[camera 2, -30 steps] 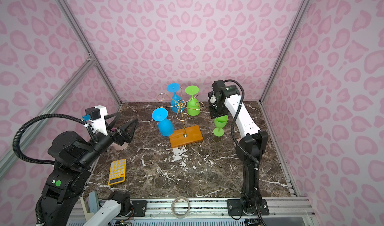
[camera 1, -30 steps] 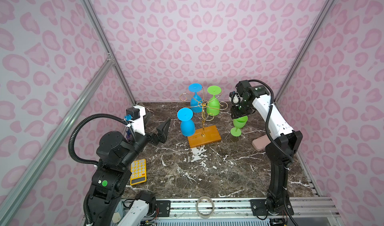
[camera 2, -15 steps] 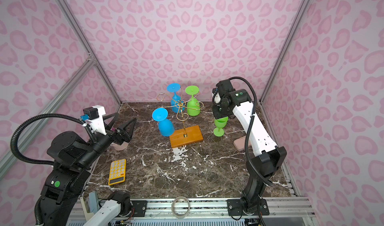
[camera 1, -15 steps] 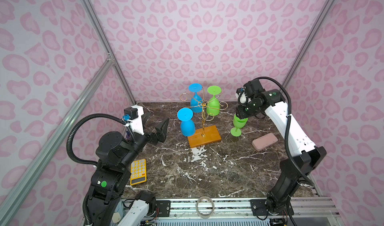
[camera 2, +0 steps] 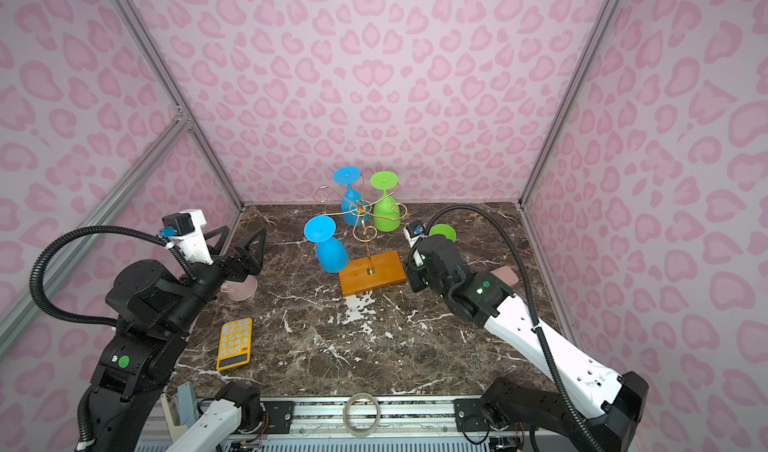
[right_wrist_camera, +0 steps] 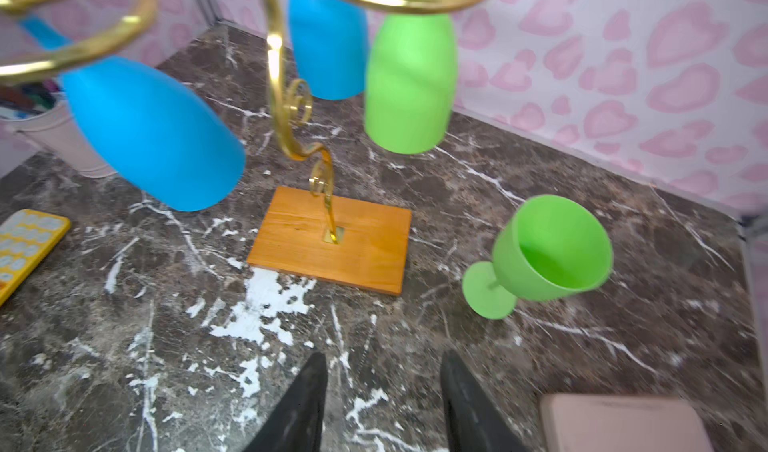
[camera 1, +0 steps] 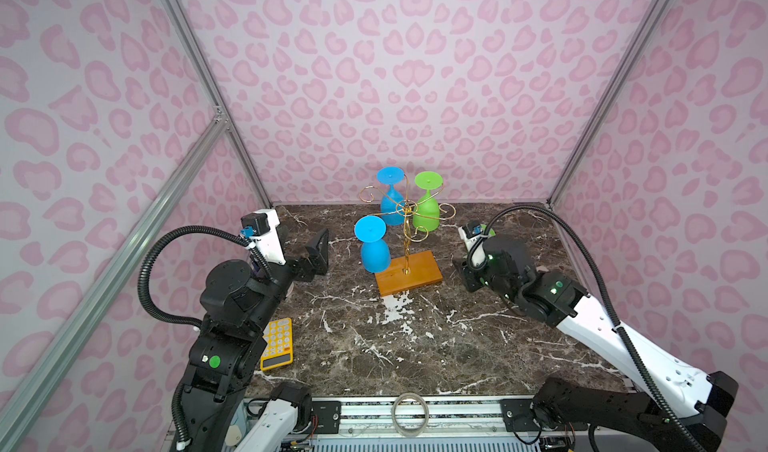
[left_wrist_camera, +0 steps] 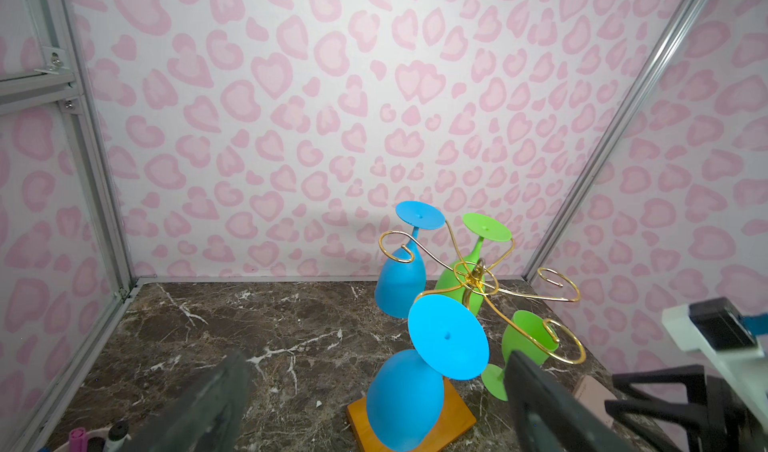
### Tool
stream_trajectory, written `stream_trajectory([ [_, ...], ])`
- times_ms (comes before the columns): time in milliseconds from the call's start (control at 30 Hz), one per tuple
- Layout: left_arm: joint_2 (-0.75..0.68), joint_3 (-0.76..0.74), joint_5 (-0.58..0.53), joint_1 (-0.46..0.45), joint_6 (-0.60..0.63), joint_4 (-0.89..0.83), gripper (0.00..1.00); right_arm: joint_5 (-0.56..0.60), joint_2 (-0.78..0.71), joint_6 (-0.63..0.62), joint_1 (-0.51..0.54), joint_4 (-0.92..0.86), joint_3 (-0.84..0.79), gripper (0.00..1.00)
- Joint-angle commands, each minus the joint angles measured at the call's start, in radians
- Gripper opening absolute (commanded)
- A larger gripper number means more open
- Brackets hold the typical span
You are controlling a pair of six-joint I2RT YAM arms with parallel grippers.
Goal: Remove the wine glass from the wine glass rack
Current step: 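Move the right gripper back toward the rack's gold center stem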
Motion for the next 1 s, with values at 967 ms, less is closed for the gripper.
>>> stream_trajectory([
  [967, 0.04, -0.021, -0.068, 0.009, -0.035, 0.128, 0.97, -0.165, 0.307, 0.03, -0.024, 1.377, -0.478, 0.54],
])
